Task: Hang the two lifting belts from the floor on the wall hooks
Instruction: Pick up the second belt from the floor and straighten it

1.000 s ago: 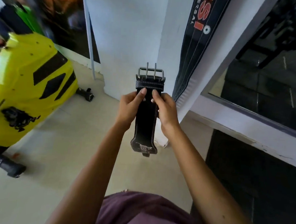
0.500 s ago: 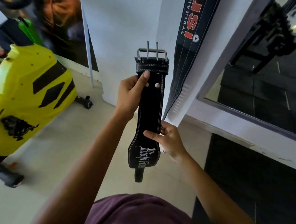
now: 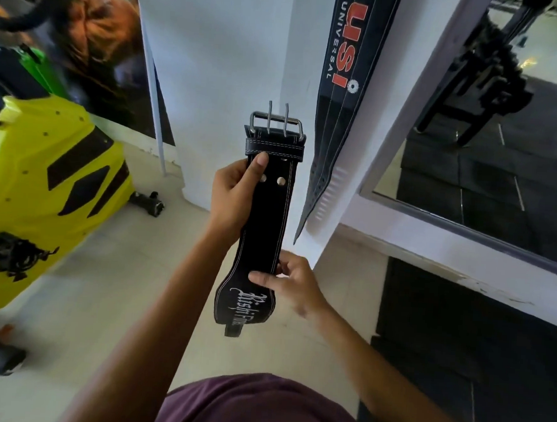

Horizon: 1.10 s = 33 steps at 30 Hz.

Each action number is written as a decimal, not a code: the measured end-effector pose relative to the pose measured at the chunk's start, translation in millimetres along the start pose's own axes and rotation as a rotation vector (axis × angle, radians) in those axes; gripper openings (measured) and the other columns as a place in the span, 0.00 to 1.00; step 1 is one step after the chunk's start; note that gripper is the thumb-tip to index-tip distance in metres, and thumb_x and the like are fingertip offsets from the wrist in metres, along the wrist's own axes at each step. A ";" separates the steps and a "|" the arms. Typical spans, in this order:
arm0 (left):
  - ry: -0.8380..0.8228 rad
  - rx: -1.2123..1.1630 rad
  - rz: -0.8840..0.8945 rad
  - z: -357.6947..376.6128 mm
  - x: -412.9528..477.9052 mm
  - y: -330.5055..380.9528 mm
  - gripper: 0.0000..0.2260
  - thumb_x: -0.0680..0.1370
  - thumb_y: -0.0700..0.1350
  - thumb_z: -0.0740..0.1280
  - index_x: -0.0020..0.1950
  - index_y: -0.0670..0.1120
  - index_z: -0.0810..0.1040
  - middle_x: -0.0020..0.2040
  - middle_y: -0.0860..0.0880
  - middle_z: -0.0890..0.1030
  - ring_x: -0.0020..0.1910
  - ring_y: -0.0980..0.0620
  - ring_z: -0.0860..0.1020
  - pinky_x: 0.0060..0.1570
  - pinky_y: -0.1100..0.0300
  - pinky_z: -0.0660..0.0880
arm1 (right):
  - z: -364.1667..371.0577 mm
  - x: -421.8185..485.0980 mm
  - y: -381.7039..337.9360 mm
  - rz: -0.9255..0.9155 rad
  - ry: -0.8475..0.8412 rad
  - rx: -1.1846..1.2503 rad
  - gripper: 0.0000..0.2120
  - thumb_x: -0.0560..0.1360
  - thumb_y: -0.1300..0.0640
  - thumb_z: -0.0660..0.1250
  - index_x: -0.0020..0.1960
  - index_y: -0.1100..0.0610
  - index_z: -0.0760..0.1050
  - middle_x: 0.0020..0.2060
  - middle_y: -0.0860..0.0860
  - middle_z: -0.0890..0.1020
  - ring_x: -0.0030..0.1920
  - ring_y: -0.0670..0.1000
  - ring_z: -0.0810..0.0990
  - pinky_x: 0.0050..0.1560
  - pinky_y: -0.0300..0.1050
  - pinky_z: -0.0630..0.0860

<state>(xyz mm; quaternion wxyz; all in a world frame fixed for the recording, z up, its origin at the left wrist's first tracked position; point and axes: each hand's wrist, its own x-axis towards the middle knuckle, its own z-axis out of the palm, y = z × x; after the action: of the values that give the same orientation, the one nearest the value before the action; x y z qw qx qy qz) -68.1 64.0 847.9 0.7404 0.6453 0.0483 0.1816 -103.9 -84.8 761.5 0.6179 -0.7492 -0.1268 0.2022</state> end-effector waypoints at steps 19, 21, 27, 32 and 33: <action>-0.725 0.519 -0.091 -31.6 -24.9 -70.6 0.06 0.72 0.39 0.74 0.46 0.49 0.83 0.41 0.52 0.86 0.42 0.55 0.83 0.45 0.60 0.78 | -46.8 48.0 -107.9 -0.269 0.530 0.357 0.10 0.75 0.57 0.71 0.37 0.57 0.75 0.37 0.57 0.77 0.42 0.51 0.75 0.45 0.40 0.71; -0.699 0.509 -0.087 -31.3 -30.9 -79.6 0.04 0.71 0.42 0.74 0.45 0.48 0.84 0.42 0.51 0.86 0.42 0.51 0.84 0.45 0.56 0.79 | -46.9 44.3 -104.6 -0.284 0.498 0.331 0.10 0.74 0.55 0.71 0.37 0.57 0.75 0.38 0.58 0.75 0.42 0.53 0.73 0.45 0.44 0.69; -0.389 0.086 -0.059 2.0 -12.4 -22.6 0.12 0.73 0.44 0.72 0.45 0.34 0.80 0.38 0.43 0.82 0.35 0.51 0.81 0.37 0.60 0.78 | -37.7 34.1 -76.6 -0.236 0.431 0.295 0.11 0.71 0.51 0.73 0.39 0.58 0.78 0.39 0.65 0.79 0.42 0.57 0.76 0.47 0.57 0.74; -0.356 -0.059 -0.107 0.5 -0.1 -17.7 0.14 0.75 0.42 0.71 0.54 0.33 0.76 0.45 0.40 0.80 0.43 0.46 0.80 0.40 0.54 0.79 | -37.8 26.9 -75.0 -0.235 0.461 0.267 0.08 0.73 0.53 0.71 0.38 0.55 0.78 0.38 0.59 0.80 0.42 0.56 0.78 0.48 0.54 0.75; -0.398 -0.034 -0.121 -0.7 -4.1 -26.2 0.14 0.73 0.42 0.71 0.54 0.34 0.77 0.46 0.39 0.80 0.43 0.45 0.80 0.40 0.54 0.78 | -38.7 26.4 -75.2 -0.234 0.474 0.285 0.08 0.73 0.54 0.71 0.37 0.54 0.78 0.38 0.59 0.79 0.42 0.55 0.77 0.47 0.52 0.74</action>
<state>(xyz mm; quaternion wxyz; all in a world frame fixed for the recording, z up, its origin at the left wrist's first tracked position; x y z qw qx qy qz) -66.7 60.7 821.7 0.7556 0.6519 -0.0635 0.0066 -58.2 -91.7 837.1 0.7484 -0.6614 -0.0347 -0.0353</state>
